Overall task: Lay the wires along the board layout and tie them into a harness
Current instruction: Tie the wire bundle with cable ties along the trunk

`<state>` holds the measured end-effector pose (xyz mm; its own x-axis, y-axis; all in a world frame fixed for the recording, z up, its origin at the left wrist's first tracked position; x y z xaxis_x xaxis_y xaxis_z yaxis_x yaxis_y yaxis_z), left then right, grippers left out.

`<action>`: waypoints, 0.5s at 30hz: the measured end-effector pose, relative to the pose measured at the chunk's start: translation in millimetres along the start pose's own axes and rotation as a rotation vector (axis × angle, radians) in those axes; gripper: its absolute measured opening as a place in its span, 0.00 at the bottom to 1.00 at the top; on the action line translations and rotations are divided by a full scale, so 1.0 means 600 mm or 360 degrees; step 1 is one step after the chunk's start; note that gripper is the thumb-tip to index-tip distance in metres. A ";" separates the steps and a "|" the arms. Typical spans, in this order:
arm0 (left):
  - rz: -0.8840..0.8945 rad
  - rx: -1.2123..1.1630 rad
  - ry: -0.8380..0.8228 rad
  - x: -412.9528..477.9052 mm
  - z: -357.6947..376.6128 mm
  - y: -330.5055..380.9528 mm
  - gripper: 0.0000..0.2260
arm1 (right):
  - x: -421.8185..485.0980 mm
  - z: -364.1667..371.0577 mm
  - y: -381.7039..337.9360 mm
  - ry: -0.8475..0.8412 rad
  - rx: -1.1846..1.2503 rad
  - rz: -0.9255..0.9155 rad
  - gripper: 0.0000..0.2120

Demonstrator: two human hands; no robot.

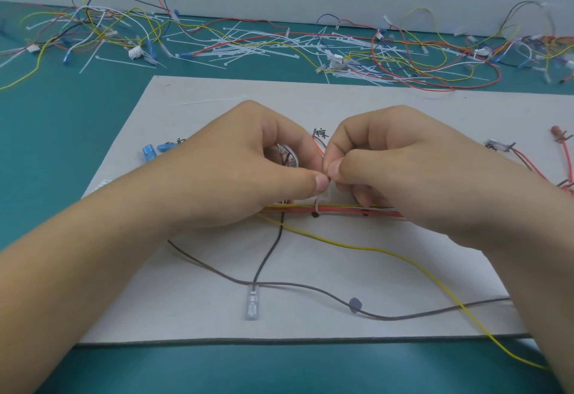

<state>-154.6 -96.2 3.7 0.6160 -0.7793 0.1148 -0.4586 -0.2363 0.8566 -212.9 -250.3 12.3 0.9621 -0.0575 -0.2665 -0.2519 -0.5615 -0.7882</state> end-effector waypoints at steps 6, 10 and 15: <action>0.0030 -0.0006 0.0004 0.002 0.000 -0.002 0.07 | -0.003 -0.003 -0.003 0.0047 -0.0002 -0.0021 0.06; 0.0045 0.0016 0.0002 0.001 0.000 -0.004 0.07 | -0.003 -0.004 -0.003 0.0086 -0.0004 -0.0012 0.08; 0.0052 -0.0006 0.0014 0.000 -0.001 -0.007 0.07 | -0.001 -0.004 -0.004 0.0132 -0.0042 -0.0026 0.08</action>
<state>-152.2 -95.0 0.5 0.6062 -0.7816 0.1469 -0.4760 -0.2087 0.8543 -212.6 -251.0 15.7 0.9717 -0.1160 -0.2058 -0.2343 -0.5846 -0.7768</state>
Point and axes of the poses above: each hand's wrist, its own x-axis towards the middle knuckle, its own z-axis out of the palm, y = z × x, the point moved 4 cm from there along x, towards the middle knuckle, and after that the axes turned 8 degrees about z, right-handed, at the moved point
